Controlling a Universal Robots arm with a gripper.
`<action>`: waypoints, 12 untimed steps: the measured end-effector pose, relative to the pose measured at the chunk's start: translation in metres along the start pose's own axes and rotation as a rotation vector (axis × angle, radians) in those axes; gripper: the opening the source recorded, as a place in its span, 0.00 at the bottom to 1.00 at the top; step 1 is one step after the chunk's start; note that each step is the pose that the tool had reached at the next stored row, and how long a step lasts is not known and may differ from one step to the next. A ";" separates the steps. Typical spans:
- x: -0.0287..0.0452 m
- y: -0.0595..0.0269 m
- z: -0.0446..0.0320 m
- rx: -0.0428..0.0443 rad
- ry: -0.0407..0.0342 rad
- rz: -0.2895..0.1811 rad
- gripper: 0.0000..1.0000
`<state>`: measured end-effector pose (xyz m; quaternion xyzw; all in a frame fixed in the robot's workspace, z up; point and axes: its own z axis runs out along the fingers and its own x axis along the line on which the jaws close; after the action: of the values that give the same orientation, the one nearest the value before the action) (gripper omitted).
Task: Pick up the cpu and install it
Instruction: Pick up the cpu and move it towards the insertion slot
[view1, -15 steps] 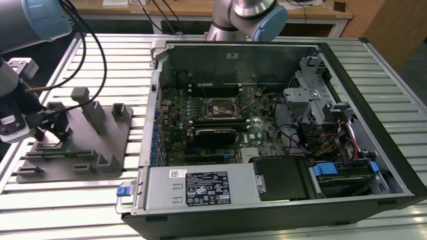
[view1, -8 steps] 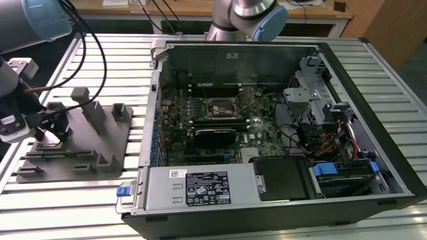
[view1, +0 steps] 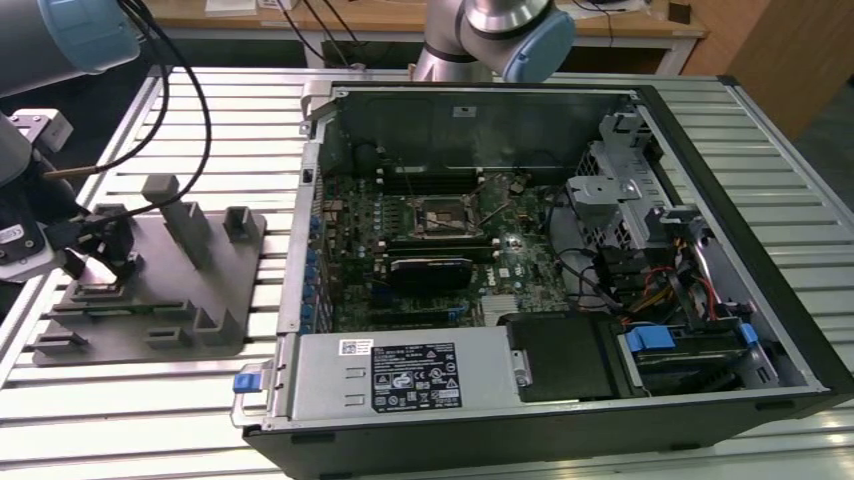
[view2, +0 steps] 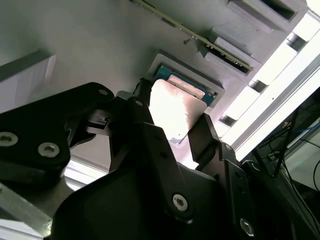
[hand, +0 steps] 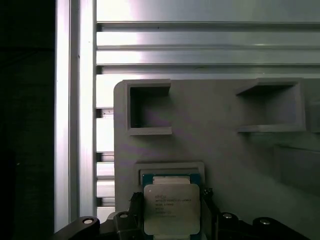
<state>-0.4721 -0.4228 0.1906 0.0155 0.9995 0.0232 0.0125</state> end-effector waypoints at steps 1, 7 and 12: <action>0.0000 0.0000 -0.0011 0.0000 0.0001 0.000 0.55; -0.0002 0.0004 -0.0093 0.0000 0.0000 0.000 0.55; -0.0004 0.0008 -0.0172 0.0000 0.0000 0.000 0.55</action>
<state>-0.4721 -0.4228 0.2079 0.0155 0.9995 0.0232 0.0125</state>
